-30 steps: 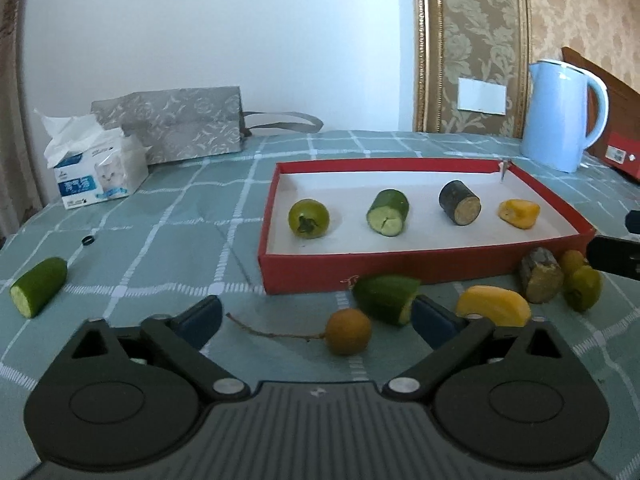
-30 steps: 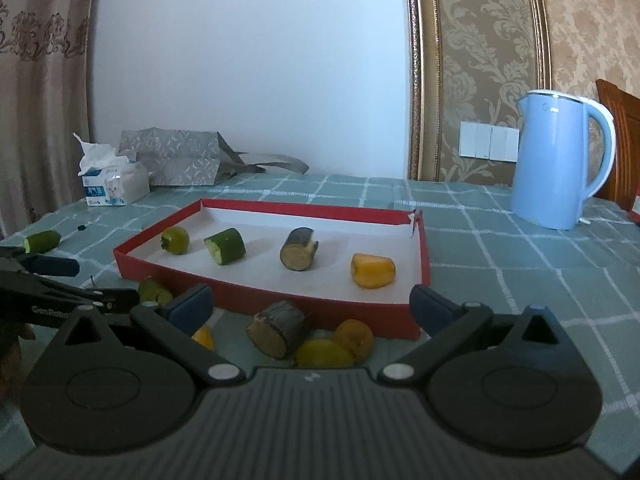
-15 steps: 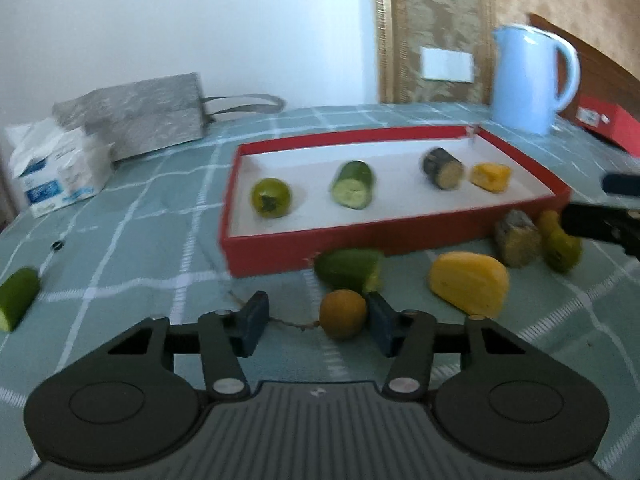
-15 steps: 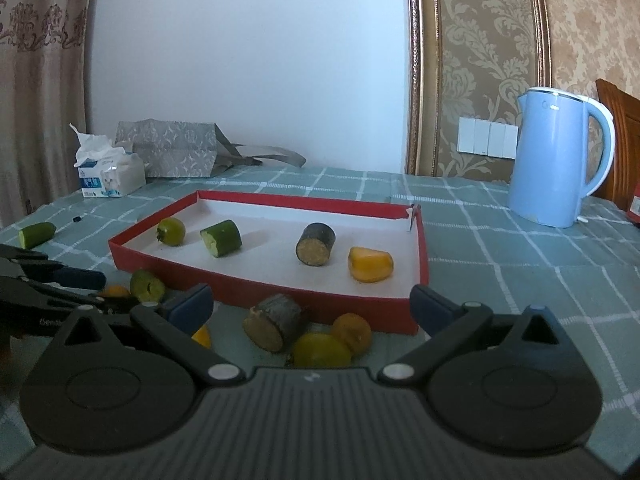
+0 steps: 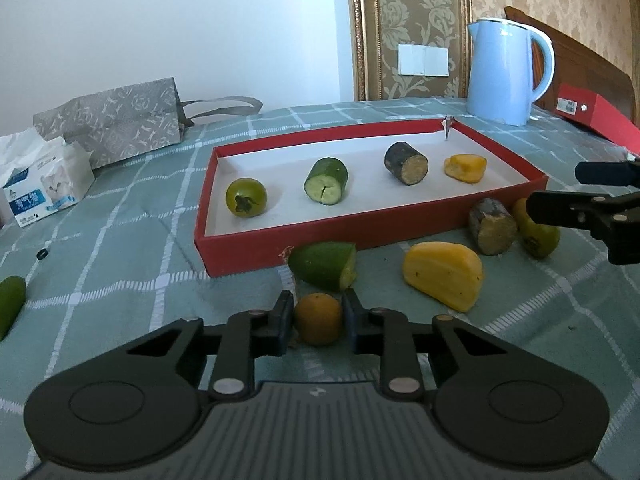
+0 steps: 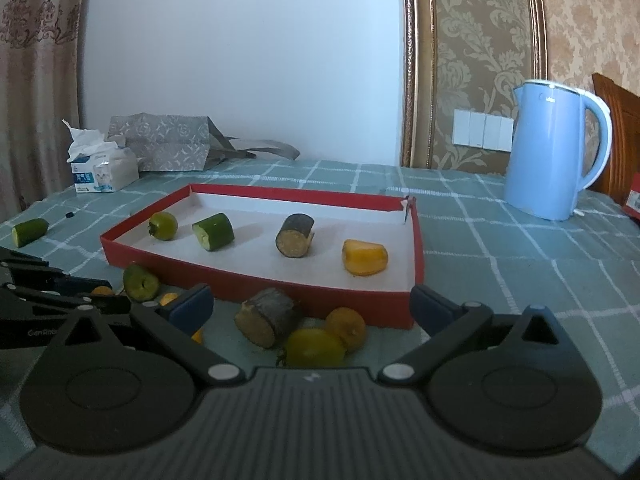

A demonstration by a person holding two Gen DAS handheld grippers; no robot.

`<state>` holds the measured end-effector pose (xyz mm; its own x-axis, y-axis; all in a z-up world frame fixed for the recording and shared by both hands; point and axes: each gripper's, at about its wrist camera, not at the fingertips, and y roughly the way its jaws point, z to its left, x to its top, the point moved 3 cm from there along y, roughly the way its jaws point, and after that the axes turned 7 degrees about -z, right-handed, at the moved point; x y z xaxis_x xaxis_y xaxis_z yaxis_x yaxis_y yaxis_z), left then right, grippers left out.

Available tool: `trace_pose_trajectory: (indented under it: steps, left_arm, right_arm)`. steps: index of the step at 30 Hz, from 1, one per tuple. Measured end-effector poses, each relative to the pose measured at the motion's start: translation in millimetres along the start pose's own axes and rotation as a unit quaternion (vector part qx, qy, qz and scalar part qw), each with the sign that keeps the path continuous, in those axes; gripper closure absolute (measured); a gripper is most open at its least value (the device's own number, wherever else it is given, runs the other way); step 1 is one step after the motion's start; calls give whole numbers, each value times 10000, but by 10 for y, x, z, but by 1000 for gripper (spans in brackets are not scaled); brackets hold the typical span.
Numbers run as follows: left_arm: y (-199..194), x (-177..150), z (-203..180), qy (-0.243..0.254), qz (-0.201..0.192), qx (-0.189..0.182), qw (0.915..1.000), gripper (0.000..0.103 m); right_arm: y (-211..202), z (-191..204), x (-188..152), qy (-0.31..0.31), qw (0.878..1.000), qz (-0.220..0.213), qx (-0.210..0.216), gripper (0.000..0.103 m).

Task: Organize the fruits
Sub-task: 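Hold the brown fruit with the left tool while the right tool grasps a yellow jackfruit chunk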

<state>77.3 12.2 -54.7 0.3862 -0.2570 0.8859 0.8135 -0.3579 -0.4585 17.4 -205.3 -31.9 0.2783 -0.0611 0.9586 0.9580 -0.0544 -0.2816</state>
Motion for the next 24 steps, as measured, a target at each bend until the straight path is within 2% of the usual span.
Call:
trace_pose_trajectory:
  steps: [3,8,16,19,24]
  left_arm:
    - [-14,4,58,-140,-8,50,9999,78]
    - [-38,16,173,-397,-46,262,9989,78]
    - [-64,8,231,-528,-47,324,9981,78]
    - [-54,10,244,-557,-15,350,9978,78]
    - [-53,14,282,-666,-23,329,9972,78]
  right_arm:
    - [-19,6,2,-17,10000,-53,-20,0]
    - [-47,45,3,-54,9998,-105,179,0]
    - [-149,364,-9,-811,9938,-447,613,2]
    - [-147,510,-33,-1064,9891,-419,923,12]
    - [-30,707,-130,-1439,9823,-4,1202,28]
